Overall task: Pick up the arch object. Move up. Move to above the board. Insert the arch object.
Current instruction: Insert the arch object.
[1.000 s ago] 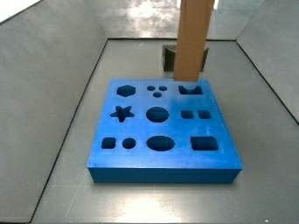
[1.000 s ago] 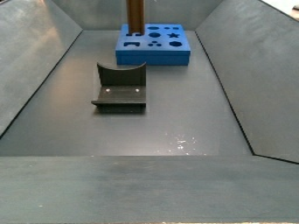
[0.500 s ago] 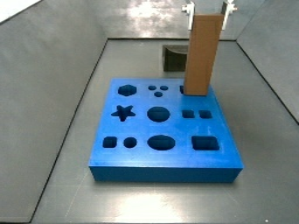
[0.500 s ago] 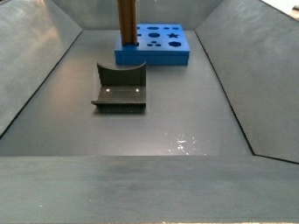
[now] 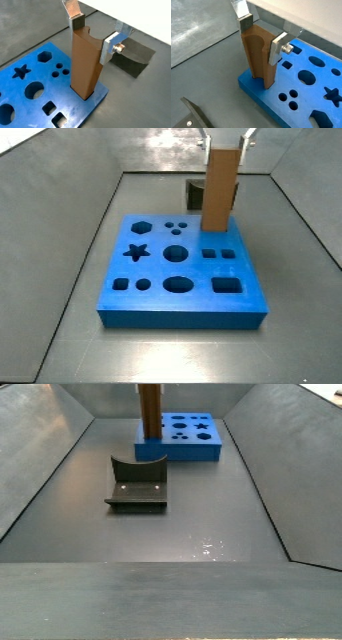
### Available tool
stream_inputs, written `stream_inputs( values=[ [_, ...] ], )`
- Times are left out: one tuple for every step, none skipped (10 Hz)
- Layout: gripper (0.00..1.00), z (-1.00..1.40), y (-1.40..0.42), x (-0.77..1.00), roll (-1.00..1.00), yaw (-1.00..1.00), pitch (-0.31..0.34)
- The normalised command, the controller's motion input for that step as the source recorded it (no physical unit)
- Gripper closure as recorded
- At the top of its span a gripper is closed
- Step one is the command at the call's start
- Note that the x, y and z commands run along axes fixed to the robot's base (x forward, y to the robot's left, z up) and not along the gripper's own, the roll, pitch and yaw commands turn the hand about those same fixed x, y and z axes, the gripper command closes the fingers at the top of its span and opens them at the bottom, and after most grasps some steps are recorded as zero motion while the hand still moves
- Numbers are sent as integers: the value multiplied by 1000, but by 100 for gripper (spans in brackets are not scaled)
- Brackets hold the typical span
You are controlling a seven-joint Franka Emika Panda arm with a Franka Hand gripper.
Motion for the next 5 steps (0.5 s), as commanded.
stream_inputs(
  values=[
    [100, -749, -500, -191, 304, 123, -80],
    [100, -640, -471, -157, 337, 166, -131],
    [100, -560, -420, -89, 349, 183, -167],
    [100, -97, -3, -57, 60, 0, -51],
    [100, 0, 0, 0, 0, 0, 0]
  ],
)
